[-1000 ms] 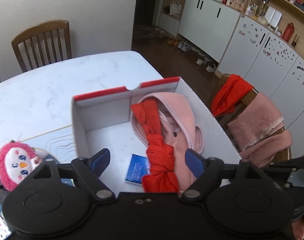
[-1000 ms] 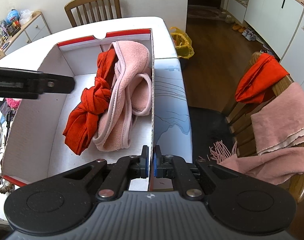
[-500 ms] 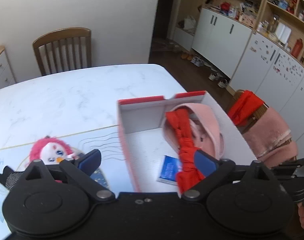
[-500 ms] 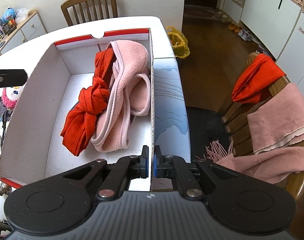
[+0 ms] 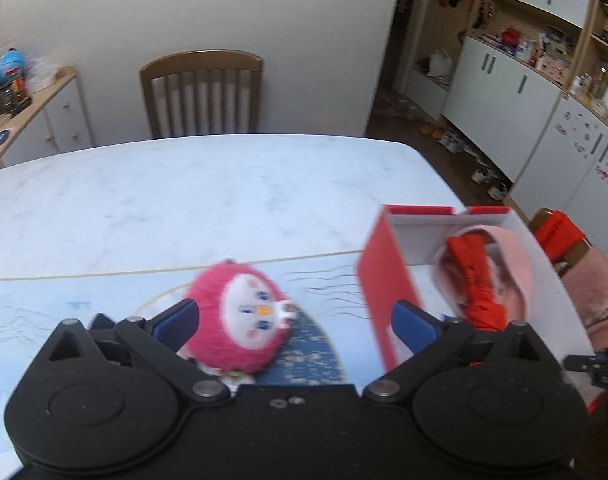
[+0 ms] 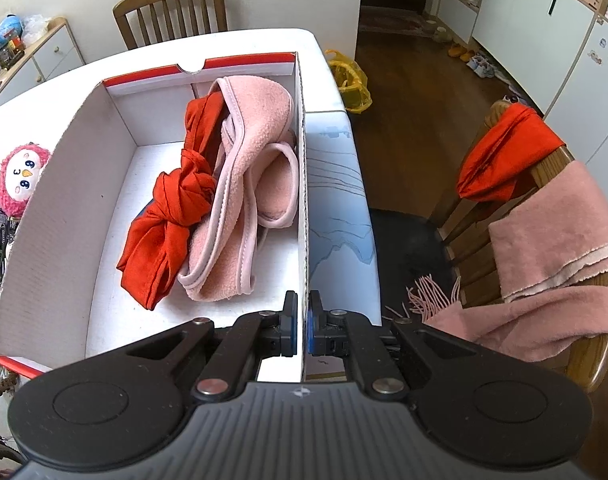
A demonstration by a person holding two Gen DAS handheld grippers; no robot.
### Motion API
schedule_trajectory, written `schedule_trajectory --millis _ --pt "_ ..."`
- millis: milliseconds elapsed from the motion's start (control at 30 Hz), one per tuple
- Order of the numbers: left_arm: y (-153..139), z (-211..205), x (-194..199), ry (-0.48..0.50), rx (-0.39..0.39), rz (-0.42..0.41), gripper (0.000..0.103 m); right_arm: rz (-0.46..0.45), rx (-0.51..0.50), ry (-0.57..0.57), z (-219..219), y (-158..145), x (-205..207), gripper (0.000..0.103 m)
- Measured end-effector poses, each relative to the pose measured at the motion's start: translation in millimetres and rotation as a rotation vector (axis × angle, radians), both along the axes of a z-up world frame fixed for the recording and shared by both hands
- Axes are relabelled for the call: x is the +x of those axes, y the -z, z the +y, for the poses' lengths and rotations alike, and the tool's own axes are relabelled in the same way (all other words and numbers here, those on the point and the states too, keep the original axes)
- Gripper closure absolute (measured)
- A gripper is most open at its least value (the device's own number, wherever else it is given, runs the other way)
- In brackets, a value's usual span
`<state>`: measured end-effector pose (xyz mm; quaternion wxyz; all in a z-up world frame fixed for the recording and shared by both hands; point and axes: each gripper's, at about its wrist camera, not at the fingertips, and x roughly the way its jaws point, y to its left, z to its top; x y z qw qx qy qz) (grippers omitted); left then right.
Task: Organize objects
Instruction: 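Move the left gripper to the pink plush toy and grasp it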
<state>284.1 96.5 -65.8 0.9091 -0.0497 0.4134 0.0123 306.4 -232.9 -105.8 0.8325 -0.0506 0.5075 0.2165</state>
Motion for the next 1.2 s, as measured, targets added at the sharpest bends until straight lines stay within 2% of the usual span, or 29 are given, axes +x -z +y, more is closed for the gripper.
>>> schedule_trajectory --millis 200,467,767,1067,1200 --pt "11 24 4 -0.008 0.026 0.017 0.001 0.003 -0.015 0.002 3 1 0 0.099" --pt "42 29 26 0.09 -0.002 0.064 0.001 0.012 -0.026 -0.002 4 1 2 0.099" --pt "83 25 46 0.106 0.081 0.133 0.001 0.027 -0.038 -0.001 6 5 3 0.099" --pt "99 20 58 0.102 0.19 0.156 0.001 0.034 -0.049 0.002 8 6 4 0.099" --pt "102 21 62 0.083 0.222 0.156 0.009 0.035 -0.051 0.003 8 6 4 0.099"
